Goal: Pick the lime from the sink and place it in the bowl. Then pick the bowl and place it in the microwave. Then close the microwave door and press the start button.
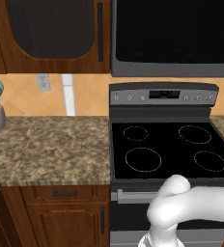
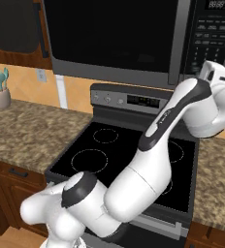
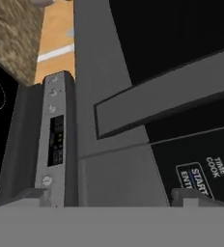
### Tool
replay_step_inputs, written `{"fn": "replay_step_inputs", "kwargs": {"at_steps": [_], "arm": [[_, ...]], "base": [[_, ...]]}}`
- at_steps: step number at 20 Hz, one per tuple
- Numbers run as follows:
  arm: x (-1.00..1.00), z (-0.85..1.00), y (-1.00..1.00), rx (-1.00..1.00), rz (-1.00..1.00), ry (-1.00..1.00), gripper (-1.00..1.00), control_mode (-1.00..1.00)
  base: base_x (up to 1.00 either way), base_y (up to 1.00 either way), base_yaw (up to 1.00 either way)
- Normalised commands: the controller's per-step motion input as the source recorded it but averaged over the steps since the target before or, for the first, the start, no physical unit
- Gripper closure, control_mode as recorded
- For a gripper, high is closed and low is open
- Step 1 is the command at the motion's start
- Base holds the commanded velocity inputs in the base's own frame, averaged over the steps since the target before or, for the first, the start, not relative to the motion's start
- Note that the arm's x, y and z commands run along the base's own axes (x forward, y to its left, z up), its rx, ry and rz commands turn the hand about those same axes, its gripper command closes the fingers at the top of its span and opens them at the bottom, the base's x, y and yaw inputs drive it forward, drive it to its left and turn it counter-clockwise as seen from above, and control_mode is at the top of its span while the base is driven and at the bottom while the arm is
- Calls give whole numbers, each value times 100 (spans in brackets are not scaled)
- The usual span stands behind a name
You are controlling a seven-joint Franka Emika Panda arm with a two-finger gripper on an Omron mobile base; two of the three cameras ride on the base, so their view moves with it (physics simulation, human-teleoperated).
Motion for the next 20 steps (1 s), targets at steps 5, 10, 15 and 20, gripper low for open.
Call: {"fn": "replay_step_inputs", "kwargs": {"at_steps": [5, 10, 15, 20], "arm": [[42, 0, -16, 14, 1, 6, -100, -100], [23, -3, 10, 8, 3, 9, -100, -100], [1, -3, 51, 1, 7, 0, -100, -100], [39, -9, 23, 12, 8, 8, -100, -100]], "base": [[0, 0, 0], [0, 0, 0], [0, 0, 0], [0, 0, 0]]}}
